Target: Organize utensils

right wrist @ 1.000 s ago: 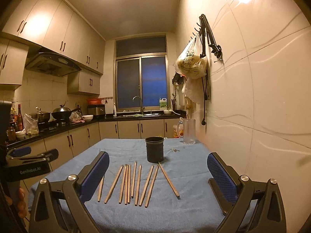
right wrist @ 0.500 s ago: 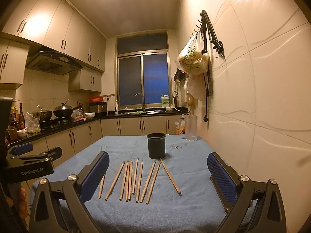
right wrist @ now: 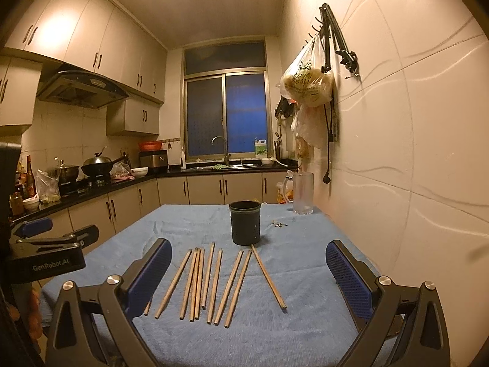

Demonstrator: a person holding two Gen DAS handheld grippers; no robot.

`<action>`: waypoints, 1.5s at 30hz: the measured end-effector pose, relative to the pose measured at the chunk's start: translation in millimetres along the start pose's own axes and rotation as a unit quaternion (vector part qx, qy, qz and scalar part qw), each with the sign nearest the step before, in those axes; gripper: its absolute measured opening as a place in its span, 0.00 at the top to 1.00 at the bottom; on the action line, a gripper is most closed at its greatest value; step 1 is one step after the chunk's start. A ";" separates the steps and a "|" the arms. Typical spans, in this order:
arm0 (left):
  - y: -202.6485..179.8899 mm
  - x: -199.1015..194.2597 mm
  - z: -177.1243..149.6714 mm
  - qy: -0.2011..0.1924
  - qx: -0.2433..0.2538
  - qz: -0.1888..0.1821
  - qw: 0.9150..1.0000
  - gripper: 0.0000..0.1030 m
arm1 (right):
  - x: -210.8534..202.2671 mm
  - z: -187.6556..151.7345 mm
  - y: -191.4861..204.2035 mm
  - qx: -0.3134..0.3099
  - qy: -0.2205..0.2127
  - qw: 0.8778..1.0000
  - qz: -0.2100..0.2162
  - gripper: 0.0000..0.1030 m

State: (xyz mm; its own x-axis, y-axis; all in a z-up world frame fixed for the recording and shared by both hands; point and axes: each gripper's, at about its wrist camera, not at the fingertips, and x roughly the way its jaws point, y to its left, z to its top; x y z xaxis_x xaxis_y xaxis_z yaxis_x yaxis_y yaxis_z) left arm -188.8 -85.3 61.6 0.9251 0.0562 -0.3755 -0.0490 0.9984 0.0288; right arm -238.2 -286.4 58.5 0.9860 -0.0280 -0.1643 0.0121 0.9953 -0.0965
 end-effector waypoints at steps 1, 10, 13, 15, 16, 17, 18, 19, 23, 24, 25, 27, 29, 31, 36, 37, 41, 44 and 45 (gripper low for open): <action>-0.9 1.9 1.1 0.000 0.003 0.001 1.000 0.00 | 3.0 -0.1 -0.2 0.000 0.002 1.000 0.001 0.01; -4.1 29.9 4.5 0.031 0.020 -0.014 0.999 0.00 | 25.8 -0.9 -2.3 -0.016 0.021 1.000 0.004 0.01; 6.4 45.8 6.5 0.050 0.009 -0.002 0.999 0.00 | 35.8 4.0 -6.7 -0.028 0.026 0.999 -0.001 0.01; 15.8 57.7 10.2 0.061 -0.003 -0.005 0.998 0.00 | 43.2 10.3 -12.0 -0.039 0.029 0.999 -0.002 0.01; 19.6 63.6 12.5 0.068 -0.007 -0.004 0.998 0.00 | 49.8 15.7 -15.3 -0.046 0.035 0.998 0.001 0.01; 22.4 69.5 14.2 0.077 -0.010 -0.007 0.997 0.00 | 55.4 20.0 -18.6 -0.051 0.040 0.998 0.004 0.01; 24.5 76.8 16.4 0.090 -0.011 -0.014 0.996 0.00 | 64.9 26.5 -21.3 -0.061 0.051 0.997 0.008 0.01; 25.5 84.4 18.4 0.102 -0.008 -0.018 0.995 0.00 | 73.1 31.1 -23.9 -0.065 0.063 0.996 0.013 0.01; 17.6 105.8 27.6 0.120 0.027 -0.034 0.992 0.00 | 122.6 48.5 -36.5 -0.061 0.142 0.987 0.038 0.01; 15.9 110.4 30.7 0.123 0.030 -0.033 0.991 0.00 | 139.8 50.5 -41.1 -0.052 0.175 0.982 0.049 0.02; 14.5 116.7 34.7 0.127 0.031 -0.031 0.991 0.00 | 154.4 50.2 -45.4 -0.039 0.199 0.978 0.059 0.02; 11.7 132.3 41.2 0.147 0.031 -0.046 0.988 0.00 | 188.0 50.0 -52.1 -0.023 0.252 0.964 0.077 0.03; 10.4 147.0 45.7 0.170 0.026 -0.065 0.983 0.00 | 214.7 46.7 -57.1 -0.006 0.289 0.953 0.094 0.05; 11.5 163.0 48.8 0.188 0.013 -0.080 0.979 0.00 | 238.3 43.3 -56.8 0.010 0.309 0.944 0.115 0.09; 12.3 203.9 47.6 0.233 0.006 -0.078 0.969 0.18 | 287.1 38.5 -37.6 0.044 0.348 0.921 0.172 0.28; 13.3 212.2 45.6 0.245 0.001 -0.081 0.966 0.22 | 293.7 37.2 -32.9 0.050 0.355 0.915 0.184 0.36; 19.7 248.9 37.7 0.298 -0.030 -0.095 0.949 0.43 | 336.8 12.1 -6.2 0.089 0.417 0.874 0.234 0.56; 24.1 266.8 36.1 0.321 -0.057 -0.106 0.940 0.48 | 359.2 -6.1 10.1 0.088 0.442 0.863 0.227 0.62; 24.9 271.5 35.9 0.327 -0.061 -0.107 0.937 0.48 | 364.8 -10.2 16.1 0.083 0.445 0.862 0.226 0.62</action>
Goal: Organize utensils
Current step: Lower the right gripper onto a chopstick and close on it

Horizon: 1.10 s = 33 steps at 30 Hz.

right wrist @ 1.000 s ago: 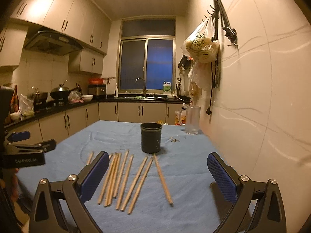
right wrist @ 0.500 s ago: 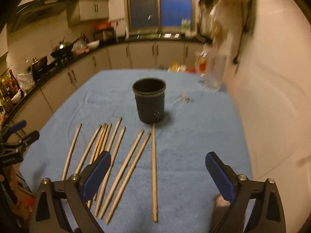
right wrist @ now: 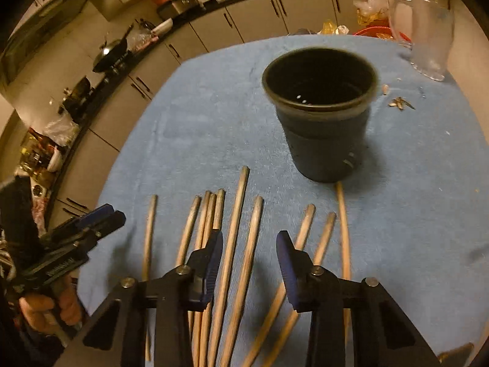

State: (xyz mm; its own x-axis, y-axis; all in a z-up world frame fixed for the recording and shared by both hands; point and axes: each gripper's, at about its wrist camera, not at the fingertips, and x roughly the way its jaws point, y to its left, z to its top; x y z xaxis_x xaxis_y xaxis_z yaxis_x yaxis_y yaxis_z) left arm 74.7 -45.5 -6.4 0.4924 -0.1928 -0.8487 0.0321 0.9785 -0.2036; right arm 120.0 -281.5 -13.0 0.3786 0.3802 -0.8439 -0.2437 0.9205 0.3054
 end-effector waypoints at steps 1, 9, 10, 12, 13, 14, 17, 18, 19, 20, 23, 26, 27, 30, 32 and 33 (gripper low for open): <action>0.8 3.9 2.2 0.007 -0.003 0.001 1.000 0.49 | 4.9 1.0 1.1 0.000 0.002 1.000 -0.001 0.63; 5.3 27.9 13.0 0.040 -0.021 -0.006 0.999 0.56 | 29.8 26.4 14.9 -0.011 0.030 0.999 -0.037 0.72; 5.8 30.2 13.7 0.043 -0.022 -0.009 0.999 0.56 | 33.9 28.7 14.3 -0.010 0.035 0.998 -0.042 0.72; 6.1 33.6 15.3 0.048 -0.023 -0.008 0.999 0.56 | 41.1 32.0 15.4 -0.012 0.040 0.998 -0.047 0.73; 6.1 35.3 16.1 0.051 -0.023 -0.007 0.998 0.56 | 43.6 32.8 15.8 -0.012 0.042 0.998 -0.050 0.73; 6.3 36.1 16.9 0.053 -0.024 -0.008 0.998 0.56 | 46.1 33.6 16.4 -0.013 0.044 0.997 -0.055 0.73; 5.8 43.8 18.9 0.062 -0.025 -0.004 0.998 0.56 | 56.8 34.4 20.4 -0.017 0.051 0.996 -0.067 0.73; 6.0 47.9 18.8 0.065 -0.025 0.000 0.998 0.56 | 60.6 34.2 21.8 -0.019 0.053 0.996 -0.074 0.73; 6.0 50.8 19.1 0.067 -0.026 0.002 0.997 0.57 | 65.7 34.6 23.1 -0.021 0.054 0.995 -0.081 0.73; 6.5 52.2 19.6 0.070 -0.026 0.003 0.997 0.58 | 68.2 34.7 24.7 -0.023 0.052 0.995 -0.084 0.74; 1.6 56.6 22.6 0.064 -0.018 0.020 0.998 0.73 | 70.2 33.8 27.7 -0.029 0.049 0.994 -0.093 0.76; -1.9 61.6 25.1 0.059 -0.011 0.035 0.998 0.91 | 74.4 32.8 32.9 -0.043 0.039 0.993 -0.106 0.81; -2.0 61.9 25.4 0.057 -0.011 0.034 0.998 0.91 | 76.1 32.3 34.8 -0.048 0.037 0.992 -0.112 0.84; -2.2 61.0 24.2 0.053 -0.010 0.031 0.998 0.92 | 78.3 30.8 38.5 -0.059 0.031 0.991 -0.119 0.88; 3.3 53.7 19.8 0.050 -0.018 0.013 0.999 0.93 | 80.2 32.6 38.5 -0.056 0.024 0.992 -0.108 0.89; 3.9 50.0 19.1 0.046 -0.020 0.007 0.999 0.93 | 71.3 31.6 31.9 -0.053 0.018 0.994 -0.097 0.90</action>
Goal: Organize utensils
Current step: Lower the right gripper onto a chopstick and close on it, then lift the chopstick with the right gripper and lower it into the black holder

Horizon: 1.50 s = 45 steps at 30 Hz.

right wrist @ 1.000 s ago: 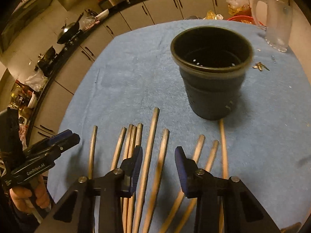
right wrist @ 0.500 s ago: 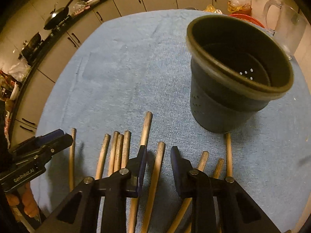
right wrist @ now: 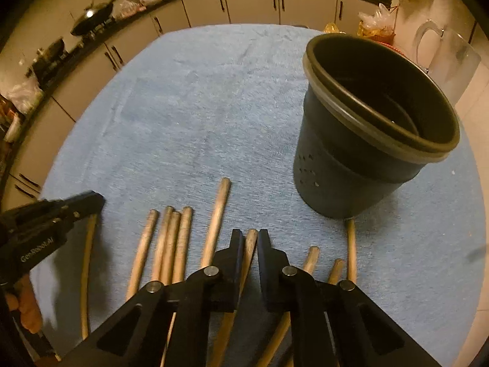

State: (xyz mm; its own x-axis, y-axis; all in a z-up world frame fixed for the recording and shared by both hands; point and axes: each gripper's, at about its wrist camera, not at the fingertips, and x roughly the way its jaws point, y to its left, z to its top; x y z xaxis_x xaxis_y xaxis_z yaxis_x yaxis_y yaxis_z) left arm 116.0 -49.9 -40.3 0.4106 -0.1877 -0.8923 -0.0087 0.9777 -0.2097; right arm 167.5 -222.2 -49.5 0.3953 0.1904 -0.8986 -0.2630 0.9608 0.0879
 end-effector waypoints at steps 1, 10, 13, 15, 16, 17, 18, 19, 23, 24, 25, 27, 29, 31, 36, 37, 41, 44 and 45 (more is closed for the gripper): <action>-0.4 -5.8 -0.5 -0.010 0.001 -0.001 1.000 0.93 | -5.7 -1.3 -0.8 0.002 -0.009 1.000 0.010 0.90; -10.5 -82.6 3.9 -0.087 0.008 -0.050 0.995 0.93 | -73.9 -1.3 7.0 -0.010 -0.077 0.996 0.049 0.91; -17.2 -109.4 3.6 -0.113 0.006 -0.066 0.991 0.93 | -103.1 -2.8 7.9 -0.017 -0.105 0.993 0.060 0.91; -19.5 -124.0 5.1 -0.129 0.005 -0.076 0.989 0.93 | -124.9 -4.5 7.6 -0.020 -0.124 0.990 0.064 0.91; -20.8 -129.6 4.9 -0.135 0.006 -0.079 0.988 0.93 | -134.9 -6.0 7.3 -0.020 -0.131 0.989 0.066 0.91; -24.6 -135.7 3.7 -0.141 0.008 -0.081 0.987 0.93 | -145.5 -6.1 7.7 -0.021 -0.142 0.987 0.068 0.91; -25.5 -142.2 6.4 -0.148 0.009 -0.083 0.985 0.94 | -155.7 -6.1 8.3 -0.023 -0.153 0.985 0.070 0.91; -28.3 -149.1 7.3 -0.155 0.013 -0.085 0.984 0.94 | -166.6 -9.2 6.6 -0.023 -0.163 0.984 0.072 0.92; -39.3 -166.9 13.6 -0.178 0.023 -0.090 0.980 0.94 | -209.1 -13.8 2.0 -0.024 -0.202 0.976 0.079 0.92; -40.7 -173.6 14.8 -0.185 0.024 -0.092 0.978 0.94 | -218.4 -13.7 1.1 -0.024 -0.211 0.974 0.080 0.92; -42.8 -178.6 16.0 -0.190 0.025 -0.093 0.977 0.94 | -225.7 -11.6 -0.4 -0.024 -0.219 0.972 0.082 0.92; -48.0 -187.6 21.0 -0.199 0.030 -0.093 0.975 0.94 | -238.5 -11.2 -0.3 -0.026 -0.232 0.969 0.082 0.92; -51.1 -199.2 27.0 -0.209 0.035 -0.093 0.973 0.94 | -253.3 -9.0 -1.3 -0.026 -0.247 0.965 0.082 0.92; -57.9 -207.9 38.0 -0.220 0.041 -0.087 0.971 0.94 | -265.4 -3.8 -1.6 -0.030 -0.258 0.963 0.077 0.92; -78.8 -228.9 68.0 -0.250 0.058 -0.076 0.963 0.94 | -293.6 22.7 -7.3 -0.029 -0.279 0.958 0.061 0.92; -82.3 -232.0 72.3 -0.253 0.061 -0.075 0.963 0.94 | -299.5 28.7 -9.2 -0.026 -0.283 0.957 0.058 0.92; -99.0 -246.7 91.2 -0.268 0.070 -0.076 0.958 0.94 | -316.8 44.6 -18.1 -0.018 -0.298 0.954 0.040 0.92; -109.5 -256.1 102.3 -0.280 0.072 -0.080 0.954 0.94 | -329.6 50.6 -26.2 -0.010 -0.310 0.950 0.032 0.92; -114.4 -258.7 106.8 -0.282 0.074 -0.084 0.953 0.94 | -332.5 51.5 -27.9 -0.008 -0.313 0.949 0.030 0.92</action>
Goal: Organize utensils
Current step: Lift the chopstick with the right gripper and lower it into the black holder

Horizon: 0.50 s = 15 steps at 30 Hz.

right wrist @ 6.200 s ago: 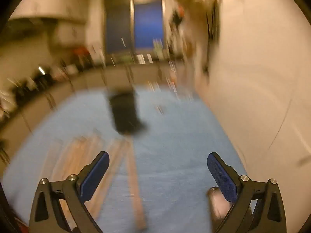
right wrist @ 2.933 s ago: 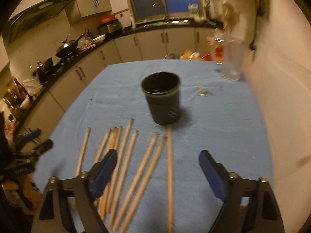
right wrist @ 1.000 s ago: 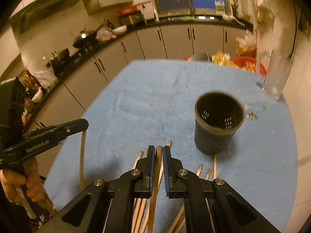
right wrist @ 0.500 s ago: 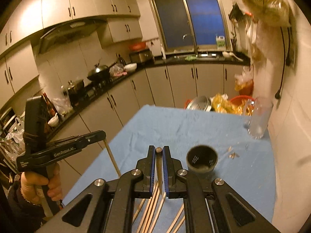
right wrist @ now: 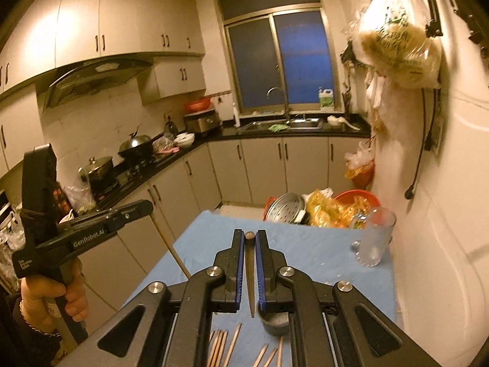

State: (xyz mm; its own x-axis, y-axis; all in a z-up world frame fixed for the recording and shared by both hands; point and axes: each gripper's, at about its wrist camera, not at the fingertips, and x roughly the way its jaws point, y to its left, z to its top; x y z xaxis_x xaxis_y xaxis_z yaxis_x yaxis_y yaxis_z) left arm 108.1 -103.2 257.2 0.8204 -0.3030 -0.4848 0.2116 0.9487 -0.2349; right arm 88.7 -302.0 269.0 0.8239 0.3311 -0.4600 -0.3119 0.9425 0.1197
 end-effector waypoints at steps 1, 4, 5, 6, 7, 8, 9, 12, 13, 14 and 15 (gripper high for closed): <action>-2.6 0.5 3.1 -0.003 0.000 -0.003 1.000 0.94 | -2.1 3.2 -2.6 0.000 -0.004 1.000 -0.004 0.92; -13.9 3.4 10.9 -0.013 0.003 -0.012 1.000 0.94 | -4.4 10.0 -10.0 0.001 -0.010 1.000 -0.012 0.92; -18.1 5.9 11.3 -0.015 0.005 -0.014 1.000 0.94 | -4.2 11.7 -12.1 0.002 -0.011 1.000 -0.015 0.92; -23.7 10.8 12.1 -0.014 0.005 -0.020 1.000 0.94 | -3.2 12.8 -13.7 0.002 -0.011 1.000 -0.018 0.92; -27.2 14.5 12.2 -0.013 0.004 -0.024 1.000 0.94 | -1.4 14.0 -15.2 0.001 -0.009 1.000 -0.022 0.92; -31.0 18.8 11.9 -0.011 0.005 -0.028 1.000 0.94 | 0.0 14.6 -17.1 0.000 -0.008 1.000 -0.024 0.92; -36.8 24.3 10.9 -0.007 0.006 -0.034 0.999 0.94 | 1.4 14.0 -19.5 0.001 -0.007 1.000 -0.026 0.92; -49.6 38.3 5.6 0.003 0.013 -0.041 0.999 0.94 | 7.1 11.1 -24.6 0.003 -0.003 1.000 -0.029 0.92; -53.3 44.8 3.1 0.008 0.016 -0.043 0.999 0.94 | 9.2 10.0 -26.7 0.005 -0.001 1.000 -0.029 0.92; -56.1 50.1 0.8 0.012 0.017 -0.042 0.999 0.94 | 12.1 8.4 -29.4 0.007 0.002 1.000 -0.029 0.92; -59.1 55.5 -1.9 0.017 0.021 -0.043 0.999 0.94 | 15.8 6.5 -32.2 0.008 0.006 1.000 -0.029 0.92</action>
State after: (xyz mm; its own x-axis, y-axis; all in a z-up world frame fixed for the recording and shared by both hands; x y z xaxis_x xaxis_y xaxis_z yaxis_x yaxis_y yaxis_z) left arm 140.1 -176.3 242.6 0.7801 -0.3858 -0.4925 0.3027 0.9217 -0.2425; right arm 114.8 -326.8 263.6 0.8348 0.2747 -0.4770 -0.2554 0.9610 0.1065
